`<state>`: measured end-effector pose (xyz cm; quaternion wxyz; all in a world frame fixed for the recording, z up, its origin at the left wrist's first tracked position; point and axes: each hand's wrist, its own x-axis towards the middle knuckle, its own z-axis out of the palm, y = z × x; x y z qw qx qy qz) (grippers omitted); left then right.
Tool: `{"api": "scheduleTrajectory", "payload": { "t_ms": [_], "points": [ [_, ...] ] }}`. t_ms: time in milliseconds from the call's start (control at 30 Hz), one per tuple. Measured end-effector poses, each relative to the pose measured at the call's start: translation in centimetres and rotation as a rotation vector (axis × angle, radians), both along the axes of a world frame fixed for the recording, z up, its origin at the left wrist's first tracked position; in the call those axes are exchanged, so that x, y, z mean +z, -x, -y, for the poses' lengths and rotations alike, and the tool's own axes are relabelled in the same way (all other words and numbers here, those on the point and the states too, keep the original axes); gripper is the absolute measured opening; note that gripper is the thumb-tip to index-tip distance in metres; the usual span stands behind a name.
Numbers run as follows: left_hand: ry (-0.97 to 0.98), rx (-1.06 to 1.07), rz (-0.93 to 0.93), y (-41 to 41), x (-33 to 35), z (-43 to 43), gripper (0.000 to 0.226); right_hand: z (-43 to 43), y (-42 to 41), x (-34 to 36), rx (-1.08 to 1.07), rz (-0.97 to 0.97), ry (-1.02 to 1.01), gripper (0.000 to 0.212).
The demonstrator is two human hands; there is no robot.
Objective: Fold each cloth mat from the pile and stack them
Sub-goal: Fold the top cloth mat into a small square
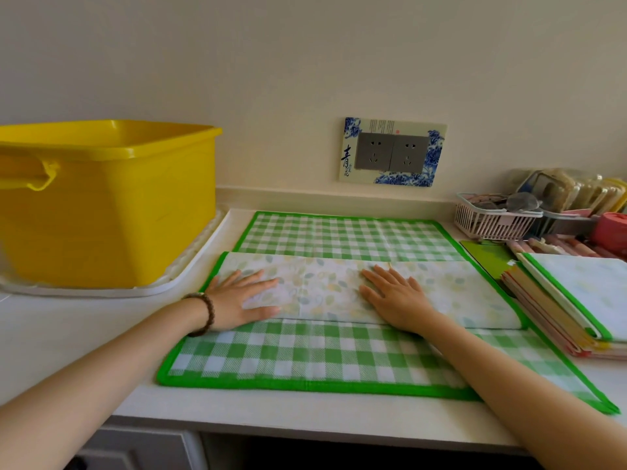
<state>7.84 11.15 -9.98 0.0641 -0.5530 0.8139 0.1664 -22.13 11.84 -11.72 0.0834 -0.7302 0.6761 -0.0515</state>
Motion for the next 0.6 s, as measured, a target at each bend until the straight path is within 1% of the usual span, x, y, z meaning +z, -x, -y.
{"api": "scheduleTrajectory", "payload": {
  "t_ms": [67, 100, 133, 200, 233, 300, 367, 433, 467, 533, 600],
  "points": [
    [-0.055, -0.020, 0.023, 0.0, 1.1, 0.4, 0.132, -0.1, 0.2, 0.4, 0.016, 0.024, -0.008, 0.056],
    [-0.067, -0.028, 0.031, 0.2, 1.6, 0.7, 0.129, -0.2, 0.3, 0.7, 0.025, 0.047, -0.011, 0.056],
    [-0.064, -0.026, 0.023, 0.6, 2.0, 1.0, 0.118, -0.3, 0.4, 0.9, 0.030, 0.089, -0.015, 0.054],
    [-0.028, -0.001, -0.061, 2.3, 2.2, 1.7, 0.086, -0.8, 0.6, 1.6, 0.021, 0.268, -0.020, 0.048],
    [-0.002, -0.001, -0.106, 3.3, 2.2, 2.1, 0.077, -1.3, 0.8, 2.0, 0.013, 0.393, -0.023, 0.043],
    [0.043, -0.029, -0.141, 5.6, 2.1, 3.0, 0.074, -2.7, 1.2, 3.0, 0.025, 0.602, -0.035, 0.034],
    [0.083, -0.069, -0.121, 7.7, 1.7, 4.0, 0.074, -4.2, 2.0, 3.7, 0.068, 0.684, -0.050, 0.029],
    [0.116, -0.093, -0.073, 9.3, 1.3, 5.0, 0.070, -5.5, 3.1, 4.0, 0.103, 0.682, -0.047, 0.025],
    [0.126, -0.097, -0.058, 9.9, 1.1, 5.5, 0.067, -5.9, 3.8, 4.0, 0.120, 0.640, -0.027, 0.022],
    [0.127, -0.101, -0.053, 10.9, 0.8, 6.2, 0.063, -6.8, 4.8, 3.8, 0.155, 0.496, 0.000, 0.021],
    [0.120, -0.106, -0.047, 11.5, 0.6, 6.6, 0.059, -7.6, 5.3, 3.6, 0.178, 0.418, -0.042, 0.030]
  ]
}}
